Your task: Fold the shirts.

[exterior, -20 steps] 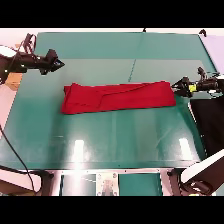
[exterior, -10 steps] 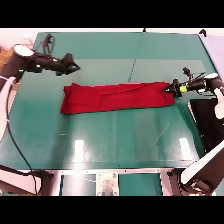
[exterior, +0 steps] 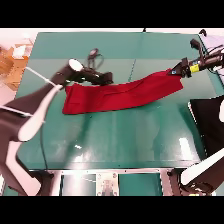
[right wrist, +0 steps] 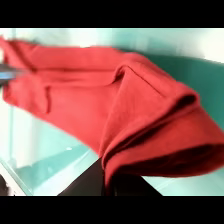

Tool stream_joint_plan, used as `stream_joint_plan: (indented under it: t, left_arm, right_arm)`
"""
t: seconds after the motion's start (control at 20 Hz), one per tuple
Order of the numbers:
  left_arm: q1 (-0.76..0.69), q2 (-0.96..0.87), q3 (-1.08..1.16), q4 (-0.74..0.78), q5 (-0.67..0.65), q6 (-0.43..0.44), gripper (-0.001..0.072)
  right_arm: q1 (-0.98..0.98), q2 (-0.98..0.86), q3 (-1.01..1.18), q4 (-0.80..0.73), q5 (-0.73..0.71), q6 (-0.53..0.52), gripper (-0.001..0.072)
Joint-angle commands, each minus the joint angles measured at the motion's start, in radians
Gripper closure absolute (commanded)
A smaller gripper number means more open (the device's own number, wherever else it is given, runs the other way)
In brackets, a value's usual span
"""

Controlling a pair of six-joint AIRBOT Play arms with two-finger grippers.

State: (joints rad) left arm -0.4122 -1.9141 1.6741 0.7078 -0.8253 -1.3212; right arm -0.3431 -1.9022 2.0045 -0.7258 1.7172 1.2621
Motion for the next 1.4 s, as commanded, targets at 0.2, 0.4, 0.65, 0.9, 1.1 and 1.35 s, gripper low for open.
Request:
stream_joint_plan:
  t: [0.2, 0.4, 0.65, 0.9, 1.1, 1.35]
  left_arm:
    - [-0.149, -0.291, 0.286, -0.009, -0.021, -0.135, 0.0689]
    - [-0.167, -0.317, 0.312, -0.069, -0.063, -0.145, 0.0688]
    - [-0.094, -0.269, 0.381, -0.077, -0.291, -0.145, 0.0689]
    - [0.181, -0.076, 0.381, -0.056, -0.581, -0.175, 0.0688]
    - [0.441, 0.066, 0.381, -0.056, -0.719, -0.174, 0.0688]
    - [0.665, 0.12, 0.38, -0.061, -0.797, -0.17, 0.0687]
  right_arm:
    - [0.137, 0.205, 0.016, 0.013, 0.038, 0.039, 0.0691]
    - [0.174, 0.229, 0.016, 0.012, 0.035, 0.04, 0.0692]
    - [0.21, 0.229, 0.016, 0.013, 0.027, 0.072, 0.0691]
    - [0.329, 0.228, 0.015, 0.012, -0.048, 0.164, 0.0692]
    - [0.533, 0.213, -0.014, 0.01, -0.24, 0.238, 0.0691]
    - [0.839, 0.05, -0.057, 0.008, -0.621, 0.249, 0.0671]
